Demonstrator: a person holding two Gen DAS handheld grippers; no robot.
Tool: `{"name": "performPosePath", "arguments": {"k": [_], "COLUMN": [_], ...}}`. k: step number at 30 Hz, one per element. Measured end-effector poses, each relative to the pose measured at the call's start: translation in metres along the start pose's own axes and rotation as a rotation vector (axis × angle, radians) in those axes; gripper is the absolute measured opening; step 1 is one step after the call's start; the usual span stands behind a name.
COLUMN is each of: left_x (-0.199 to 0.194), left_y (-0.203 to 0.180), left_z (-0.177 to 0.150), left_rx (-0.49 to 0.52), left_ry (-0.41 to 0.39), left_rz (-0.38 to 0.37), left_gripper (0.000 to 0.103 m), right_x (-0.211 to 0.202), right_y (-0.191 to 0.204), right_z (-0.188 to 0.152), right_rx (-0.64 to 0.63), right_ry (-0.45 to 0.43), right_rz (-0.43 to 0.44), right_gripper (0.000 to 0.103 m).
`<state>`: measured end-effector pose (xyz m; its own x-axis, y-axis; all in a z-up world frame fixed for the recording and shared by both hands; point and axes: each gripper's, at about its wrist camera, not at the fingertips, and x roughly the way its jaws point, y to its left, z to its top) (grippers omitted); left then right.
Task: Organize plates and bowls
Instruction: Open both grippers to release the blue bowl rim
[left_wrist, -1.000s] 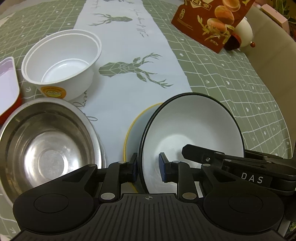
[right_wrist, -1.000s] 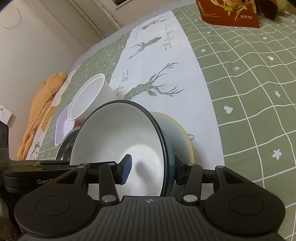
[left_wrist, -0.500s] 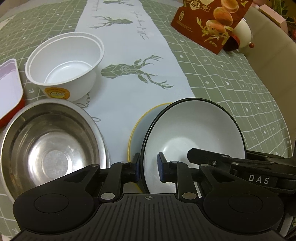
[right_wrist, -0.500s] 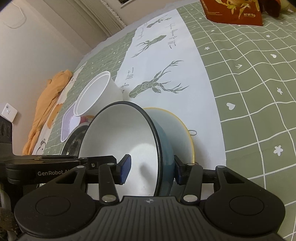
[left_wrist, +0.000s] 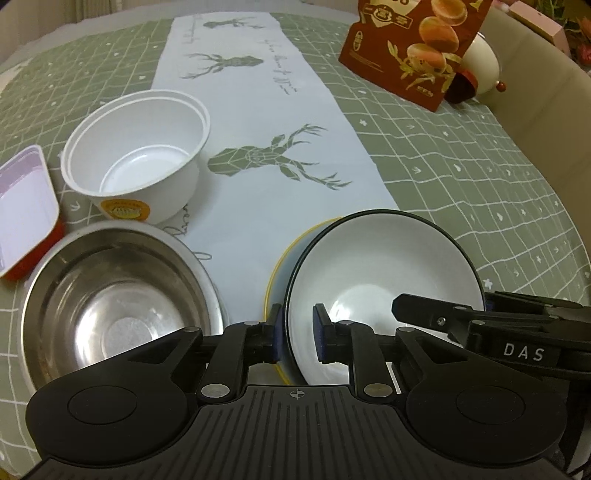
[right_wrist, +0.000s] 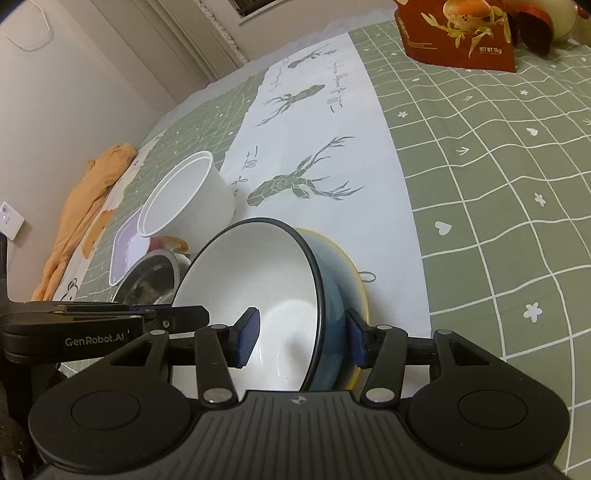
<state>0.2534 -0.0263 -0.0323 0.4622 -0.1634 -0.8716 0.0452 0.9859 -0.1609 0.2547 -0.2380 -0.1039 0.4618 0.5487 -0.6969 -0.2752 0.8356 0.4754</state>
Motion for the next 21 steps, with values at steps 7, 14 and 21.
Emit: {"name": "performPosePath", "arguments": {"k": [7,14,21], "left_x": [-0.002,-0.010,-0.004], "left_y": [0.000,0.000,0.002], "left_z": [-0.001,0.002,0.004], "left_rx": [0.015,0.038,0.037], "left_ry": [-0.021,-0.068,-0.072], "left_rz": [0.008,0.055,0.061], "left_gripper": [0.019,0.019,0.019], "right_x": [0.000,-0.009,-0.021], "right_y": [-0.009,-0.014,-0.017], "right_z": [0.002,0.005,0.006], "right_rx": [0.053,0.089,0.072], "right_ry": [0.007,-0.018,-0.088], "right_rz": [0.036,0.072,0.021], "right_gripper": [0.051,0.053,0.054]}}
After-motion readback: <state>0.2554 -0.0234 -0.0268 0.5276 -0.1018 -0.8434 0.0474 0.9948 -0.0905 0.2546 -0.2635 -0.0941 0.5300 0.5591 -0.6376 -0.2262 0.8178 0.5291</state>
